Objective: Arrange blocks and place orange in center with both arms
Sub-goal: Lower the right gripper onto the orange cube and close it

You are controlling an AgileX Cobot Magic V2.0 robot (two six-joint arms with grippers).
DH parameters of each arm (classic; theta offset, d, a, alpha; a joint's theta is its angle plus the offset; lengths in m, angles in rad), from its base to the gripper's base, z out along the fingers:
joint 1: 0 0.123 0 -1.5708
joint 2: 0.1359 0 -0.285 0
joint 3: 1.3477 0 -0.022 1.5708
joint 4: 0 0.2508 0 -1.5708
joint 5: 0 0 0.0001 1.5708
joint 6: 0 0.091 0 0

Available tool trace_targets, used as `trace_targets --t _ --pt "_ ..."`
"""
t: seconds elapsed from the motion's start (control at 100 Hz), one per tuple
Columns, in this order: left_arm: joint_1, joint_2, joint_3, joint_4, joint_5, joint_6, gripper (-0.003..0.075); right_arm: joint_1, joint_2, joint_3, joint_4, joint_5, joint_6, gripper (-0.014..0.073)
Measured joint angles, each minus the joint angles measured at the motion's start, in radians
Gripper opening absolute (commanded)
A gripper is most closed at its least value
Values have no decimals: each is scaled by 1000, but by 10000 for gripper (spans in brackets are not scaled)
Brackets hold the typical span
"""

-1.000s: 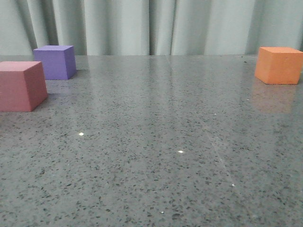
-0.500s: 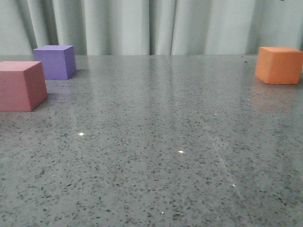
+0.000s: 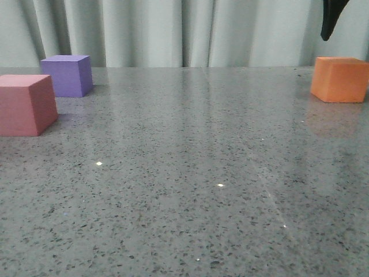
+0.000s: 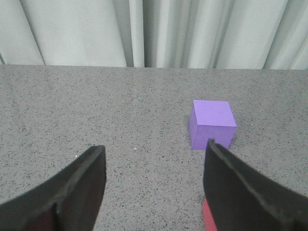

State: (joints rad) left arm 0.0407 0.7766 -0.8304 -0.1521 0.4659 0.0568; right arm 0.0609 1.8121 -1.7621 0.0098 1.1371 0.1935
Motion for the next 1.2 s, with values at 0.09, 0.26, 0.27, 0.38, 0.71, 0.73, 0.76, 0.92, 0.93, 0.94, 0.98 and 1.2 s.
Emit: trace_targets --t 0.09,0.26,0.27,0.38,0.71,0.73,0.76,0.92,0.93,0.94,0.98,1.2 --pt "0 0 0 0 0 0 418 0 20 0 -10 -6 4 590" --pt "0 0 0 0 0 0 418 0 59 -2 -10 -8 11 590" --pt "0 0 0 0 0 0 418 0 62 -2 -10 -11 11 590" --pt "0 0 0 0 0 0 418 0 79 -2 -10 -22 11 590" --pt "0 0 0 0 -2 0 418 0 132 -2 -10 -31 11 590" --pt "0 0 0 0 -2 0 418 0 136 -2 -10 -31 11 590" --pt "0 0 0 0 -2 0 418 0 139 -2 -10 -33 11 590" --pt "0 0 0 0 -2 0 418 0 145 -2 -10 -50 11 590" --pt "0 0 0 0 -2 0 418 0 145 -2 -10 -50 11 590" --pt "0 0 0 0 -2 0 418 0 145 -2 -10 -50 11 590" --pt "0 0 0 0 -2 0 418 0 145 -2 -10 -50 11 590" --pt "0 0 0 0 -2 0 418 0 145 -2 -10 -52 11 444"
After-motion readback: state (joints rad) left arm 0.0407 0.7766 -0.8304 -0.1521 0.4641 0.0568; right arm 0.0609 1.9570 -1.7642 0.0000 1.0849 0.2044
